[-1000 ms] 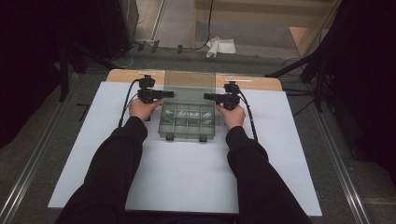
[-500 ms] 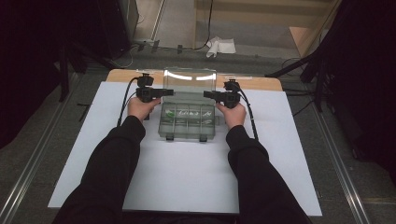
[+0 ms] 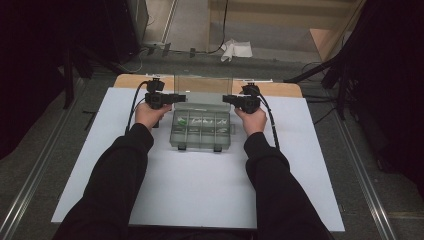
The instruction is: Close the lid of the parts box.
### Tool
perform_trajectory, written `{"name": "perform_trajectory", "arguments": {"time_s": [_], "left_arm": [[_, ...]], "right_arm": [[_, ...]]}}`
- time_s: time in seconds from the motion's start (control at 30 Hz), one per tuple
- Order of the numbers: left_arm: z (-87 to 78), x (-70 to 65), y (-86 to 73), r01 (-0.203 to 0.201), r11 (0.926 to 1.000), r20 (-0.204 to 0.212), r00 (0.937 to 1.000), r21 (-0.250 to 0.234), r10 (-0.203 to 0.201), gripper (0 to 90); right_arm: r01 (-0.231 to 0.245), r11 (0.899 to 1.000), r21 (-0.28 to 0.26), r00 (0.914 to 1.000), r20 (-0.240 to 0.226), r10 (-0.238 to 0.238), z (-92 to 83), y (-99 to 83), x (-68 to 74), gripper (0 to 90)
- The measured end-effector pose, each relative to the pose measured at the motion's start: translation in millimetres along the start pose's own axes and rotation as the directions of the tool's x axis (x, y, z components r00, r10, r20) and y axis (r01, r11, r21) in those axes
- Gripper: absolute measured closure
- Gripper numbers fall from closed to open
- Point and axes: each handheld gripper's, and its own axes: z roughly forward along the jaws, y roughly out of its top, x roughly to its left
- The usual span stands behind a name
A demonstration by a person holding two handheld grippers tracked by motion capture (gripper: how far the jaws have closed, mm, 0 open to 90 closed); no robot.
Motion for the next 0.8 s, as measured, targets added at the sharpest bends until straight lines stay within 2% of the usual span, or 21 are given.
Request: {"name": "perform_trajectory", "arguments": {"time_s": [0.1,0.23,0.3,0.4,0.63,0.77,0.8], "left_arm": [[-2.0,0.0,1.3,-0.002,1.0000,0.000,1.0000,-0.004,0.002,52.8],[-6.3,-0.1,3.7,0.007,0.9993,0.008,0.9999,-0.037,-0.007,53.2],[-7.8,0.2,4.8,-0.002,0.9994,0.009,1.0000,-0.036,0.002,53.6],[-10.2,1.4,5.6,-0.001,0.9987,0.013,0.9999,-0.051,0.002,59.4],[-14.5,0.7,6.4,-0.022,0.9988,0.015,0.9996,-0.043,0.023,61.4],[-16.5,0.3,6.9,-0.017,0.9990,0.035,0.9992,-0.041,0.018,59.5],[-17.5,-0.4,7.2,-0.032,0.9989,0.032,0.9990,-0.036,0.033,59.3]], "right_arm": [[0.005,1.000,-0.004,1.0000,-0.002,-0.005,-1.0,0.5,-0.1,68.9],[0.011,1.000,0.000,0.9999,-0.009,-0.011,-3.4,1.5,0.6,69.4],[0.014,1.000,0.001,0.9998,-0.014,-0.014,-4.2,2.0,0.8,69.1],[0.020,1.000,0.000,0.9996,-0.019,-0.020,-5.2,3.0,1.6,63.2],[0.028,0.999,-0.031,0.9991,-0.031,-0.029,-13.1,11.7,6.6,59.0],[0.033,0.999,-0.020,0.9986,-0.041,-0.034,-17.5,14.0,7.8,59.7],[0.037,0.999,-0.018,0.9983,-0.044,-0.038,-18.3,14.2,7.6,59.8]]}}
